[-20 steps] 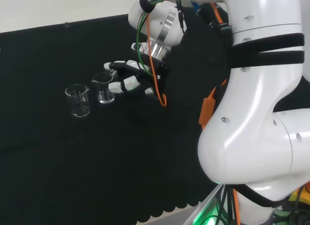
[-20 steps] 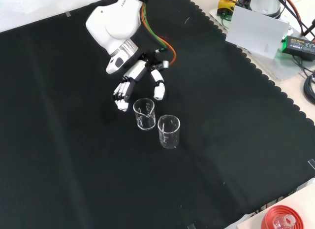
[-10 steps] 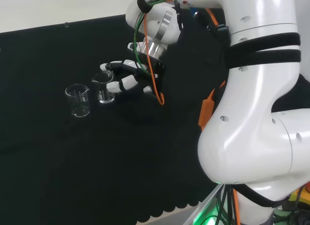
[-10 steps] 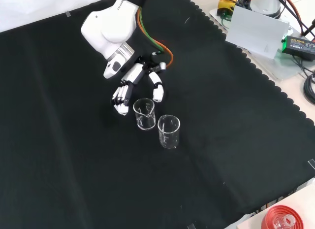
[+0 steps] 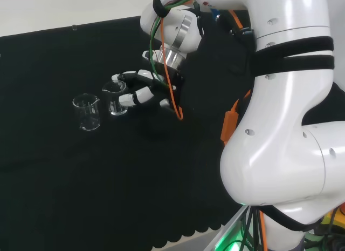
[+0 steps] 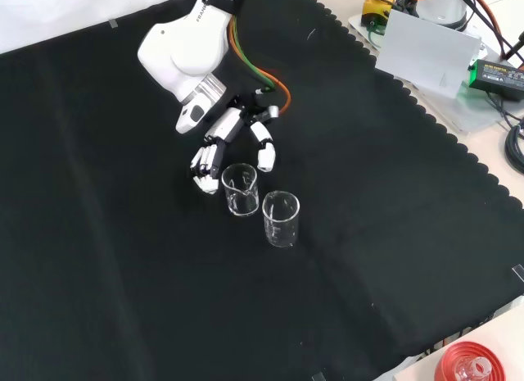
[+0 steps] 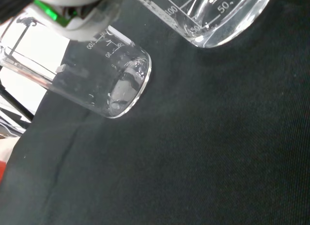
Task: Pick up the beaker on the right.
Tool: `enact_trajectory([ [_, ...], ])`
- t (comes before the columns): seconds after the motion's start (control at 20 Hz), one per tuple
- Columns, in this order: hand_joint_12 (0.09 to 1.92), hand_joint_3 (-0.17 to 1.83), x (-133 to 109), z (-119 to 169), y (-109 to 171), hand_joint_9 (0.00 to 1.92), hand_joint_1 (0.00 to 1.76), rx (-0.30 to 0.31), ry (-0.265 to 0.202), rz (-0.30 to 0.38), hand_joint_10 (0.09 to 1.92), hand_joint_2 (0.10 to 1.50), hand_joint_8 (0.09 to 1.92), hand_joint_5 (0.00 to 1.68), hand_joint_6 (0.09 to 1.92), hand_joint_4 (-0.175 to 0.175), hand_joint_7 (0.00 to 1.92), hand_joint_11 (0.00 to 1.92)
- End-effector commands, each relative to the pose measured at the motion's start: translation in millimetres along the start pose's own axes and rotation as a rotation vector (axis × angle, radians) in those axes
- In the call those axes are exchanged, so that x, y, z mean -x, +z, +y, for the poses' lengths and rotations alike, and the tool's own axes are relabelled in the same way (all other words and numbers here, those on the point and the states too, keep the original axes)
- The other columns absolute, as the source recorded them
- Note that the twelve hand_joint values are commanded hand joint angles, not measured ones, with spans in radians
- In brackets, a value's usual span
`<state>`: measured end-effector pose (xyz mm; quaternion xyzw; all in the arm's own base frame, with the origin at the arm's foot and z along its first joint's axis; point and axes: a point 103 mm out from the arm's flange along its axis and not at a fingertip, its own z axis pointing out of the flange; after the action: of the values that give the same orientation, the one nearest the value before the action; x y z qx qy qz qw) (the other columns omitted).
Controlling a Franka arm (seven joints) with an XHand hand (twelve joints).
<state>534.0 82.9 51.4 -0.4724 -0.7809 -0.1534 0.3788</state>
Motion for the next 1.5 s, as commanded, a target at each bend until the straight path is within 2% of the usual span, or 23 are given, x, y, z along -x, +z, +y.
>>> enact_trajectory([
  [0.05,1.12,0.66,0.0,0.5,4.0,0.37,0.85,0.036,0.003,0.007,0.67,0.51,0.64,0.34,0.09,-0.071,0.29,0.0],
  [1.1,1.17,0.67,-3.2,11.1,10.9,0.41,0.87,0.068,-0.016,0.055,0.65,0.5,0.63,0.38,0.09,-0.065,0.33,0.0],
  [1.5,1.17,0.67,-5.5,14.7,15.0,0.41,0.87,0.075,-0.013,0.053,0.65,0.5,0.63,0.39,0.09,-0.065,0.33,0.0],
])
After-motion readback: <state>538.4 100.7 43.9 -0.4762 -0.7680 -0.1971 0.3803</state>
